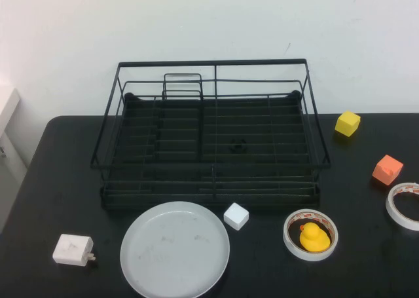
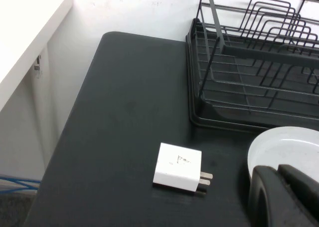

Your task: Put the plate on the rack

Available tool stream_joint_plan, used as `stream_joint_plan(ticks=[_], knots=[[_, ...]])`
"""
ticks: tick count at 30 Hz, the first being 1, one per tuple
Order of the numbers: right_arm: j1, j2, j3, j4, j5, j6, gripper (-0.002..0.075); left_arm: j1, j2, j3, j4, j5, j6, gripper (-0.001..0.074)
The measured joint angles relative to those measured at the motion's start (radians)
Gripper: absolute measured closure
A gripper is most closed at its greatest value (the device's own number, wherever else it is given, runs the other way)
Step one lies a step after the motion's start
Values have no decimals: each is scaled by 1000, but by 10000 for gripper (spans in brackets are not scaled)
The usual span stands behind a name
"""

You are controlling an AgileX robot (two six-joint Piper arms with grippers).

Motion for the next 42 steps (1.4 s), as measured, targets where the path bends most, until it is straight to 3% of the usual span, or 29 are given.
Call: stream_joint_plan(ticks=[42], knots=[[0,0,0,-59,-5,0,728,0,0,0,-7,-6,-2,738]])
